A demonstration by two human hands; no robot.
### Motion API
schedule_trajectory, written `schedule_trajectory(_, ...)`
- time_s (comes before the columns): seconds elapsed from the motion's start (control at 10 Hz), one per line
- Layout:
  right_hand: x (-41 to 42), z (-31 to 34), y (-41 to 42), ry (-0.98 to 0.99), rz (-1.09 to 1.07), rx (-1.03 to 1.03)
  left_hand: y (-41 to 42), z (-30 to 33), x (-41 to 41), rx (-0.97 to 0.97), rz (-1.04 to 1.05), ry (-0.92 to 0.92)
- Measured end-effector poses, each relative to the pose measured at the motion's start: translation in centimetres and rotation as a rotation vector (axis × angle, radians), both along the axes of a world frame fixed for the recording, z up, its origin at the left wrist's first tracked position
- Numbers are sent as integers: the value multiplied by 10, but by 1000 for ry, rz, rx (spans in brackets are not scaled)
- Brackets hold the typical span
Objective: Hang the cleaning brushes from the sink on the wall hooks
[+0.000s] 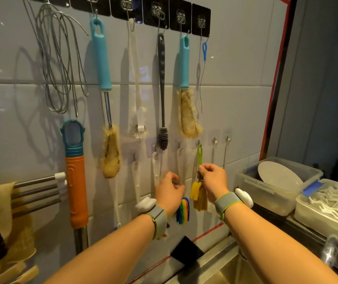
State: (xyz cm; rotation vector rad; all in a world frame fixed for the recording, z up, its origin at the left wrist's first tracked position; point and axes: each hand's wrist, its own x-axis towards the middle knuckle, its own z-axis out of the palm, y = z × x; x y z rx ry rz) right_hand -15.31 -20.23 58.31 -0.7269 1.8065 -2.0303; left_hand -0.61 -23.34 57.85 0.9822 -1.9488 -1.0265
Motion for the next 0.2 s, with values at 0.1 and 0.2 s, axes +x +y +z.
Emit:
schedule_trajectory(0.1,2,-1,16,48,10,31,4,5,2,-130,-64,-65)
schedule_trajectory(0.2,2,0,40,168,-27,74,9,13,-1,-214,-128,-109)
